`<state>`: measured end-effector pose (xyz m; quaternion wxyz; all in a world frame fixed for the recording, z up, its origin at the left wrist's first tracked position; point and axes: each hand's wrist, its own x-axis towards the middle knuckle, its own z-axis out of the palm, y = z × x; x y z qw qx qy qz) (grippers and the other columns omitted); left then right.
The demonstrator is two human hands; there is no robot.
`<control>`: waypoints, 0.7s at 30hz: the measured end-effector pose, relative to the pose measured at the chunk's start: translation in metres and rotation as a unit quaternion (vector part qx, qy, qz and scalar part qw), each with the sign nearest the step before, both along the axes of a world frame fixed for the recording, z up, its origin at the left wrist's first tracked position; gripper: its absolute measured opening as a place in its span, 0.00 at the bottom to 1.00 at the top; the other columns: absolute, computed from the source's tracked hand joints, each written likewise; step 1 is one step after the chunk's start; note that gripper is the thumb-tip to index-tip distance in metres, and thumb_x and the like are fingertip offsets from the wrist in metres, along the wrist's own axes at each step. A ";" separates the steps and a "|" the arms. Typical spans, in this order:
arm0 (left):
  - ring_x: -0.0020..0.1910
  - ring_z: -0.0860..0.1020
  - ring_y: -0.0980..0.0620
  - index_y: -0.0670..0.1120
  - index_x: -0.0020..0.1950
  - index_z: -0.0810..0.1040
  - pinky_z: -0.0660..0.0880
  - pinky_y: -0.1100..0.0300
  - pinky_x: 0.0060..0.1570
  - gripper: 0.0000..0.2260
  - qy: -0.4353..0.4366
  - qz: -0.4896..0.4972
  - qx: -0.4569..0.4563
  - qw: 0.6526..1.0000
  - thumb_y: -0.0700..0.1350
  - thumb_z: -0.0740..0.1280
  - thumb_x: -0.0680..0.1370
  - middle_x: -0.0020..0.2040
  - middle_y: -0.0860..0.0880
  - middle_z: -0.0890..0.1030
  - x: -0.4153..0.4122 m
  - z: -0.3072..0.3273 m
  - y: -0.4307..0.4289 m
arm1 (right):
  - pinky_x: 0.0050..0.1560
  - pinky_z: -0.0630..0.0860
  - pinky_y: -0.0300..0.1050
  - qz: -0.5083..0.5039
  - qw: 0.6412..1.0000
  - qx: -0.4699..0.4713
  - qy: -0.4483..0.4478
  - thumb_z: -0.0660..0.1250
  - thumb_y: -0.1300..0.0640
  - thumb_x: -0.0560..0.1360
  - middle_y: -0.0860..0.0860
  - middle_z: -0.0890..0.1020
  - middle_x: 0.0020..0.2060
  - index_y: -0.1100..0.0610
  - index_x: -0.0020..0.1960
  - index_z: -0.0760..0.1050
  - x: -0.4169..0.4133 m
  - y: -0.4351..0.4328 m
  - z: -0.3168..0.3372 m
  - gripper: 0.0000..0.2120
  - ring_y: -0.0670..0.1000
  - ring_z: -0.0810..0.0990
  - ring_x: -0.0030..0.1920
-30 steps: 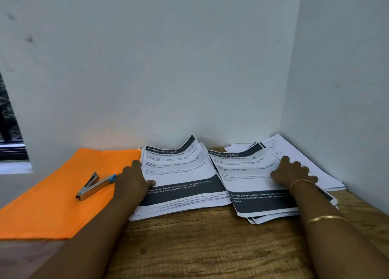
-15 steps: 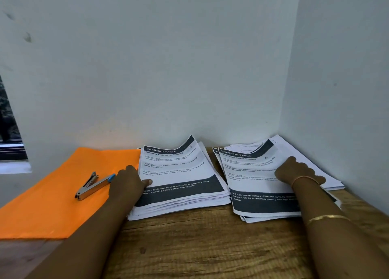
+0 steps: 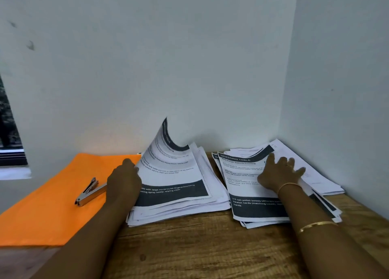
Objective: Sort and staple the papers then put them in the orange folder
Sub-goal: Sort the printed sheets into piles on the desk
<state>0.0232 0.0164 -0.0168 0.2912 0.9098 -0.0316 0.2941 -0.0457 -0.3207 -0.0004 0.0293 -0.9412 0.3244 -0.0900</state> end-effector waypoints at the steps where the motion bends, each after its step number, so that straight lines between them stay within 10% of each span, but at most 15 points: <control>1: 0.37 0.69 0.44 0.37 0.47 0.70 0.60 0.54 0.35 0.06 -0.021 -0.009 -0.021 1.000 0.39 0.57 0.81 0.38 0.41 0.74 -0.002 0.003 -0.002 | 0.72 0.49 0.64 0.021 0.999 -0.011 -0.023 0.58 0.50 0.76 0.61 0.56 0.74 0.56 0.77 0.46 0.003 0.003 0.000 0.34 0.62 0.49 0.75; 8: 0.40 0.69 0.45 0.41 0.48 0.67 0.59 0.55 0.31 0.04 -0.031 -0.061 -0.173 0.983 0.38 0.55 0.81 0.39 0.46 0.71 -0.012 0.012 -0.020 | 0.63 0.67 0.52 0.190 0.953 0.076 -0.223 0.53 0.47 0.81 0.58 0.73 0.65 0.57 0.73 0.59 0.010 0.050 0.009 0.24 0.59 0.72 0.65; 12: 0.43 0.69 0.48 0.41 0.51 0.69 0.60 0.56 0.36 0.04 0.016 -0.098 -0.194 0.976 0.39 0.56 0.81 0.46 0.44 0.73 -0.019 0.009 -0.035 | 0.67 0.66 0.50 0.243 0.861 0.388 -0.224 0.53 0.39 0.79 0.54 0.70 0.69 0.55 0.74 0.60 0.001 0.075 0.026 0.30 0.56 0.69 0.68; 15: 0.50 0.73 0.44 0.41 0.60 0.71 0.64 0.58 0.42 0.10 0.039 -0.135 -0.191 0.971 0.40 0.56 0.82 0.55 0.42 0.77 -0.024 0.005 -0.044 | 0.59 0.73 0.50 0.234 0.780 0.549 -0.186 0.61 0.57 0.79 0.50 0.76 0.59 0.52 0.65 0.65 -0.003 0.074 0.032 0.15 0.55 0.75 0.59; 21: 0.52 0.78 0.48 0.46 0.63 0.70 0.71 0.60 0.46 0.11 0.091 -0.227 -0.116 0.963 0.45 0.55 0.82 0.58 0.45 0.79 -0.028 -0.002 -0.055 | 0.52 0.68 0.42 0.138 0.915 0.334 -0.181 0.54 0.68 0.74 0.59 0.76 0.56 0.63 0.60 0.71 0.002 0.036 0.034 0.17 0.60 0.74 0.57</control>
